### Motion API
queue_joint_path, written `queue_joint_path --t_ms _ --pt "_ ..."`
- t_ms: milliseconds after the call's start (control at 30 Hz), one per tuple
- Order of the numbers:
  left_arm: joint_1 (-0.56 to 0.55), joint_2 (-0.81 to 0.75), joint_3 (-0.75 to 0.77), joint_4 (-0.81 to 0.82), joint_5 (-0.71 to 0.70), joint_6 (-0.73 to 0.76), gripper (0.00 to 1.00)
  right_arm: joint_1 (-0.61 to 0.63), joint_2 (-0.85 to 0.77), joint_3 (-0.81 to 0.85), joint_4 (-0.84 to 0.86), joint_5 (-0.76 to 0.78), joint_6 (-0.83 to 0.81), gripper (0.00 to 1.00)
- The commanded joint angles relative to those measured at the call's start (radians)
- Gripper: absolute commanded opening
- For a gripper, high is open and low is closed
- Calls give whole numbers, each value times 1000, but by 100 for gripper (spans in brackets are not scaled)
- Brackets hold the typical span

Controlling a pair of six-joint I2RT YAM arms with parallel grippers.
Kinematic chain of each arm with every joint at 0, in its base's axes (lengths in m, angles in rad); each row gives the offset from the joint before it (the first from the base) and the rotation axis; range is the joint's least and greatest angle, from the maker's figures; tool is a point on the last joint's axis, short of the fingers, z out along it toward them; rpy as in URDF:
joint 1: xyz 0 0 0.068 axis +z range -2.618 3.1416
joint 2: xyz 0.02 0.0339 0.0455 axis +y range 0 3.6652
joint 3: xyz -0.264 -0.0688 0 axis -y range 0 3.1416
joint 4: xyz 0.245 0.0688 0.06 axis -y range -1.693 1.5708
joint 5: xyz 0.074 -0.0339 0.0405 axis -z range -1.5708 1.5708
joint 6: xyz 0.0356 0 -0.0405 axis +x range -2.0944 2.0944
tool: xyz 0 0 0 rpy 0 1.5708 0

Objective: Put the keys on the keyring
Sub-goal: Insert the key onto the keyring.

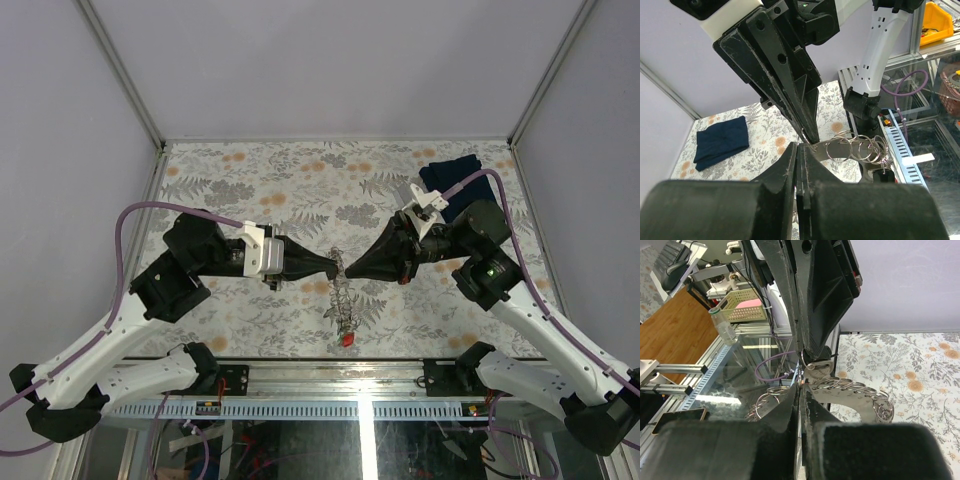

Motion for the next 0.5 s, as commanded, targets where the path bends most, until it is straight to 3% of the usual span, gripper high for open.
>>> queue_joint_path --t_ms 0,467 --pt "2 -2 26 19 23 12 0 11 -23 7 68 48 16 0" --pt "2 3 32 5 39 19 0 11 -40 5 64 100 23 0"
